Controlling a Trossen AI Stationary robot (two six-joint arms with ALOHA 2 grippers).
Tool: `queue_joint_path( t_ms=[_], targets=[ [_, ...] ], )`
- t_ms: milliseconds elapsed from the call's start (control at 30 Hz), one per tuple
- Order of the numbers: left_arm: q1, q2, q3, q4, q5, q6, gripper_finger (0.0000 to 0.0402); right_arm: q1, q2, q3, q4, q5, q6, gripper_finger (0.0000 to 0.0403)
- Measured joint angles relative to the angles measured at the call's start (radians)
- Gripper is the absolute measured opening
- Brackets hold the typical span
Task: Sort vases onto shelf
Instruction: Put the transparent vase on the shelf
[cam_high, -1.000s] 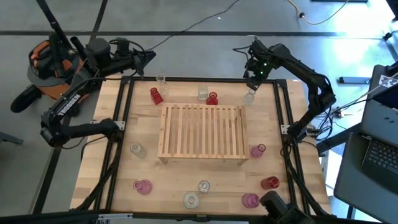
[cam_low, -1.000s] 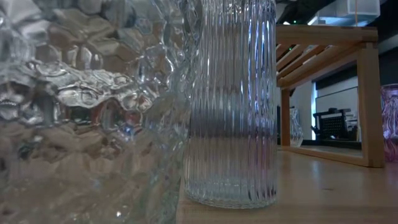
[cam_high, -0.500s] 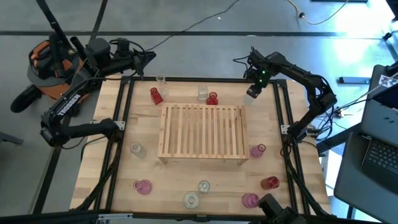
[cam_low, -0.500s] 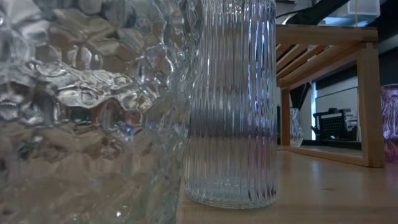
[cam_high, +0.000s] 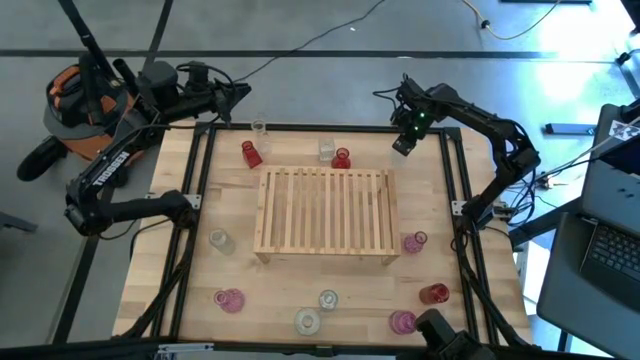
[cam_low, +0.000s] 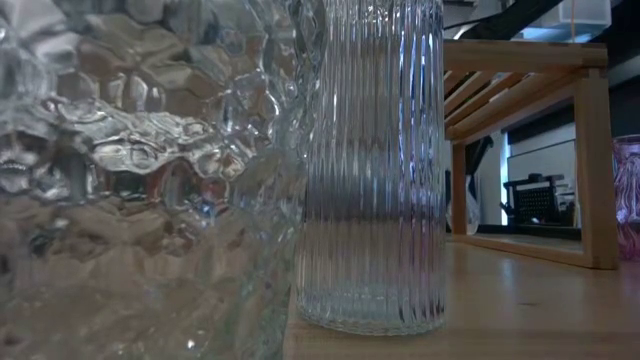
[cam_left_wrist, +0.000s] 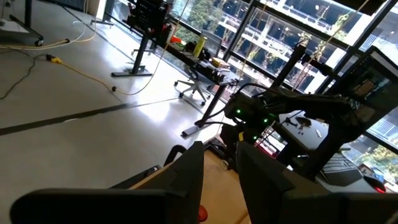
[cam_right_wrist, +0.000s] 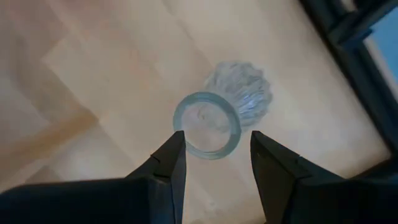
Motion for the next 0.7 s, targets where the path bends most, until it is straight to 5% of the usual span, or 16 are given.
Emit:
queue_joint_path(
  t_ms=[700],
  targets=[
    [0.000, 0.000, 0.000, 0.000, -0.001, -0.002, 0.0090, 0.000, 0.000, 0.000, 0.002, -0.010, 0.000, 0.0131]
  ],
)
